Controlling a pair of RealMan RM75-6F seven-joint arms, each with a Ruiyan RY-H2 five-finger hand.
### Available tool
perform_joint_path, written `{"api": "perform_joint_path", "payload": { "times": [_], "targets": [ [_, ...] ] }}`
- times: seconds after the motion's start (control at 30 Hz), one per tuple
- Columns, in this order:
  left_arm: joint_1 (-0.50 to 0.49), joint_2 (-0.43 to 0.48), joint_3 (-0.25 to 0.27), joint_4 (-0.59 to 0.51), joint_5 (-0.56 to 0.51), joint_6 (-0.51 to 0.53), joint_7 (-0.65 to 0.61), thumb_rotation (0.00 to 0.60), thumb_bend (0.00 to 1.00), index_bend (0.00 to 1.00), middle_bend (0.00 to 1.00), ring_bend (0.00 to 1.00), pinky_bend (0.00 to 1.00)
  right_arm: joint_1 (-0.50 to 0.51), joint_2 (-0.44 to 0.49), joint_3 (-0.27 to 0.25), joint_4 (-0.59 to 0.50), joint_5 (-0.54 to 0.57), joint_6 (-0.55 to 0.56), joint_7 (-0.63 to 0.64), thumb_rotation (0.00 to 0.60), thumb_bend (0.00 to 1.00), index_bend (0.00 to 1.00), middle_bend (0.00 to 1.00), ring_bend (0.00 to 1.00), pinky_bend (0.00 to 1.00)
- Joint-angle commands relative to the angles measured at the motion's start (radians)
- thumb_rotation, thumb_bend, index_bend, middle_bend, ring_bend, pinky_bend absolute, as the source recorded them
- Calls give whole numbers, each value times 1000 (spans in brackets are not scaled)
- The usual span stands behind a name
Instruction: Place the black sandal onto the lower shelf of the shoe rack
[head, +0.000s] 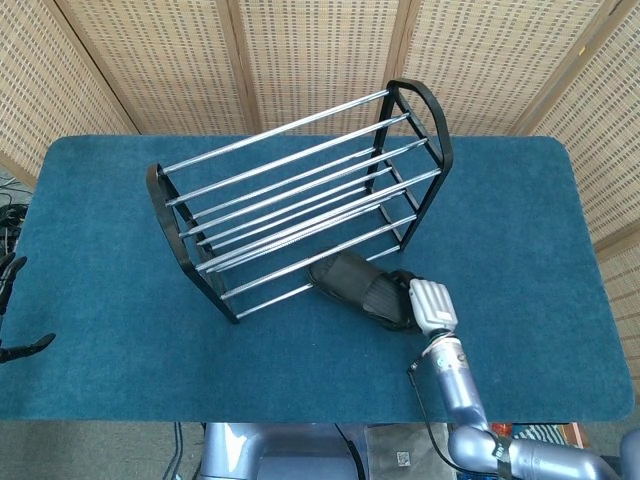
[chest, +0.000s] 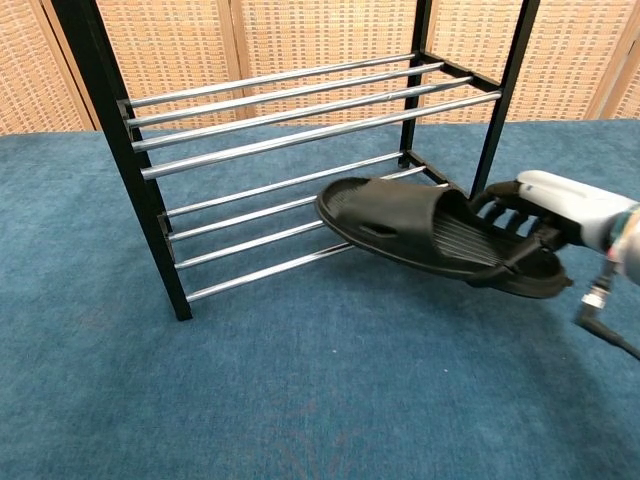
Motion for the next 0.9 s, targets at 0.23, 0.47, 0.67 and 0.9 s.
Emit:
{"api": "perform_joint_path", "payload": {
  "times": [0.23, 0.47, 0.67, 0.9],
  "targets": [
    [-20, 13, -10, 16, -25, -43, -43, 600, 124, 0, 0, 0, 0, 181, -233, 236, 160, 303, 135, -147, 600, 379, 685, 765, 722, 583],
    [-34, 20, -15, 28, -39, -75, -71, 600, 125, 0, 0, 0, 0, 251, -305, 282, 268, 372, 145, -188, 600, 384, 685, 765, 722, 583],
    [-42, 21, -15, 31, -41, -91, -79, 600, 125, 0, 0, 0, 0, 294, -377, 306, 366, 363, 170, -162, 600, 390, 685, 766, 723, 583],
    [-47, 22, -15, 39, -51, -103, -89, 600, 125, 0, 0, 0, 0, 332, -428, 340, 436, 341, 193, -142, 600, 396, 685, 766, 722, 583]
  ]
}}
